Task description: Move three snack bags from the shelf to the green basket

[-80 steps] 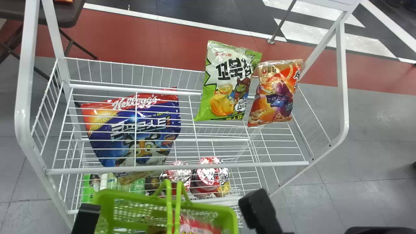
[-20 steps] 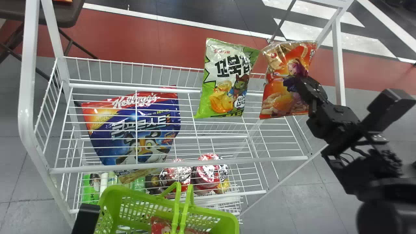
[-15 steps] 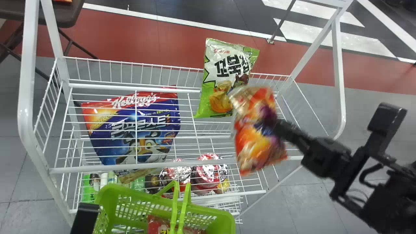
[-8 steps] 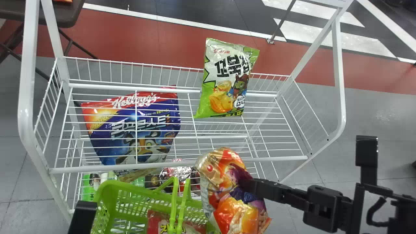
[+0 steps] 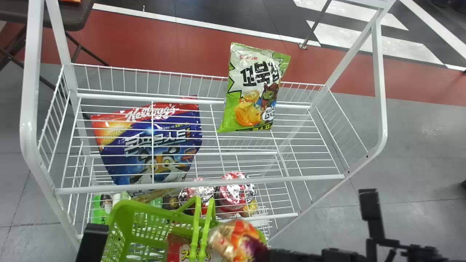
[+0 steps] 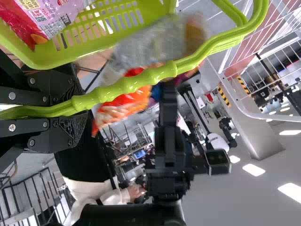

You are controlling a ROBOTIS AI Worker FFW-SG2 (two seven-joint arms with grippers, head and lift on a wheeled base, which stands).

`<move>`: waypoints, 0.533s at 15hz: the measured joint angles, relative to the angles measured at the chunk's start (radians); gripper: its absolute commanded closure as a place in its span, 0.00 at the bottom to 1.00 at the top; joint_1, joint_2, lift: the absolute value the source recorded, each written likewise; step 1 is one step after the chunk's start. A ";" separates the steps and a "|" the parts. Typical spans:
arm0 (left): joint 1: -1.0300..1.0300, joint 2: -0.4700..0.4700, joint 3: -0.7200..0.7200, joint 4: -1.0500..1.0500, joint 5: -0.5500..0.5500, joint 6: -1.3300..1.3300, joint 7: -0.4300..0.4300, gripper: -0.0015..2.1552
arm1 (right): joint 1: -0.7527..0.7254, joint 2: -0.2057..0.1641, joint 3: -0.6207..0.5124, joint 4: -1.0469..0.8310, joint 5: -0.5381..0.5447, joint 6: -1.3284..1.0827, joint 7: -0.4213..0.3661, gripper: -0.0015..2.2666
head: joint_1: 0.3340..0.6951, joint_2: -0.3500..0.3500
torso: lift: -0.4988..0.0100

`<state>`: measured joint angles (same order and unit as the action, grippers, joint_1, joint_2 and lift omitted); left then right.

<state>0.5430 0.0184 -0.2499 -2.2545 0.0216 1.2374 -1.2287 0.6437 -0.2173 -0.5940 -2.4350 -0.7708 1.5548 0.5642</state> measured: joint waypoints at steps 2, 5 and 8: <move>0.000 0.000 -0.004 -0.001 0.000 0.004 0.000 0.95 | 0.005 -0.005 0.070 0.032 0.014 0.000 -0.019 0.99 | 1.00 0.00 | 0.90; 0.001 0.000 -0.010 -0.001 -0.001 0.004 0.000 0.95 | 0.006 -0.016 0.187 0.085 0.044 0.000 -0.059 0.99 | 1.00 0.00 | 0.90; 0.002 0.000 -0.013 -0.001 -0.003 0.005 0.000 0.95 | 0.004 -0.025 0.283 0.111 0.051 -0.001 -0.070 0.99 | 1.00 0.00 | 0.90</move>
<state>0.5446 0.0184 -0.2634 -2.2551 0.0189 1.2419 -1.2286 0.6475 -0.2419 -0.3111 -2.3243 -0.7193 1.5540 0.4939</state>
